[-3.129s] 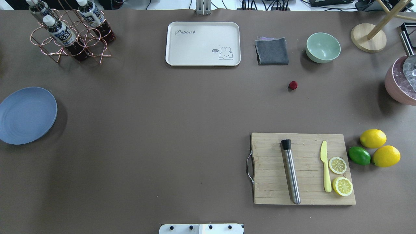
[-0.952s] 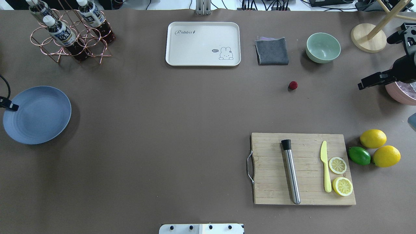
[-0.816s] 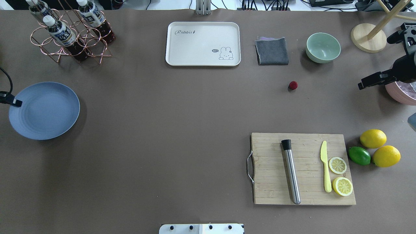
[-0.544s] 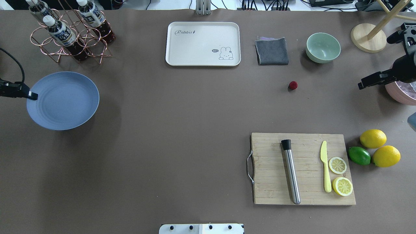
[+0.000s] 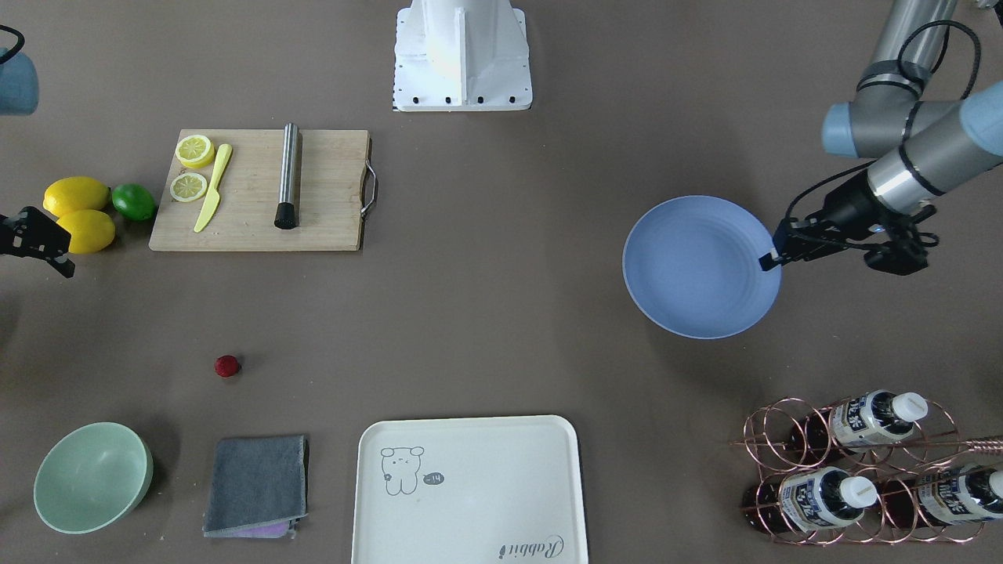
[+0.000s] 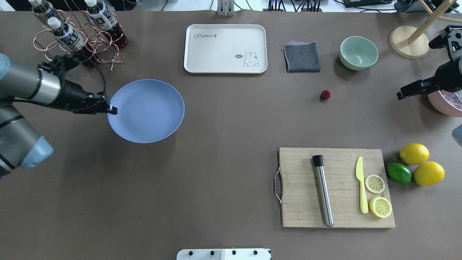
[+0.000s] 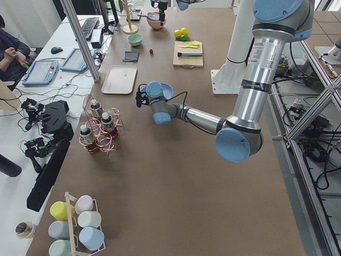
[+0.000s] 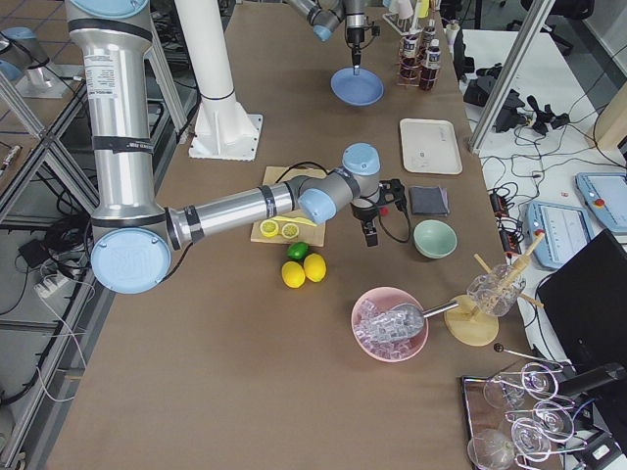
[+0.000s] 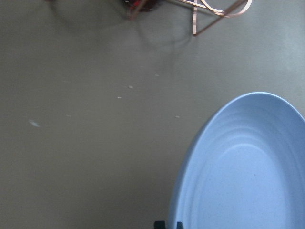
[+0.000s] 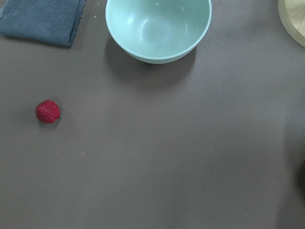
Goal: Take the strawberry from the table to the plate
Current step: 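Push the blue plate inward with the left gripper while the right arm advances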
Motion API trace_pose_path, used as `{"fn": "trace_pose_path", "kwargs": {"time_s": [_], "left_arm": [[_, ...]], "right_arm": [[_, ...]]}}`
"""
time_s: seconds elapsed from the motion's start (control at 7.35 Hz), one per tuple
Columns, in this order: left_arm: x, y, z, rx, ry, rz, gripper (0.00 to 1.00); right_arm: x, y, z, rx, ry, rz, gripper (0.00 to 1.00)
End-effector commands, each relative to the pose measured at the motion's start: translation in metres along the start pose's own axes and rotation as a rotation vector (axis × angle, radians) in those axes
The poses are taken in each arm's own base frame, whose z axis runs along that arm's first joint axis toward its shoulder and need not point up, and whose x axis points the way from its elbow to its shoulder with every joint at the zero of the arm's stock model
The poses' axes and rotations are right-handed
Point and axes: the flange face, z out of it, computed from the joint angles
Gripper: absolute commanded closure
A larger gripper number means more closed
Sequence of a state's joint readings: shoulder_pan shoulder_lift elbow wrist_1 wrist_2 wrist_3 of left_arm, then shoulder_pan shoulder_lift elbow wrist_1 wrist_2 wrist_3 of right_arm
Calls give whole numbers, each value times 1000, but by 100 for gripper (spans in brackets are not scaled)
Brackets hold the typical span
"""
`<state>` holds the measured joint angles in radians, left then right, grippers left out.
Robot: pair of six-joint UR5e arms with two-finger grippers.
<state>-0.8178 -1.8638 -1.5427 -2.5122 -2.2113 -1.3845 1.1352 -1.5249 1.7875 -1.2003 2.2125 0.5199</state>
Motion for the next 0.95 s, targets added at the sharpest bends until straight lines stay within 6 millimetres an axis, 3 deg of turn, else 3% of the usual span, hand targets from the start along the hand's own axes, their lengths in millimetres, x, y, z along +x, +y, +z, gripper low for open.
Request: {"fn": "trace_pose_path", "kwargs": {"time_s": [0.0,0.14,0.27,0.68,0.82], "left_arm": [[98,40,81,35,51,-48,100],[110,46,95,56,53,-45,100],[109,49,102,66,45,-45,100],[118,40,122,104,29,-45,100],[113,40,122,106,26,-38,39]], "right_arm": [[-9,-5,1,-2,-10,1,0],[-10,-4,4,-7,-10,3,0],[-12,-4,4,-8,-13,0,0],[-15,-3,9,-14,-12,-5,0],[-17,-1,13,-20,-10,-8,0]]}}
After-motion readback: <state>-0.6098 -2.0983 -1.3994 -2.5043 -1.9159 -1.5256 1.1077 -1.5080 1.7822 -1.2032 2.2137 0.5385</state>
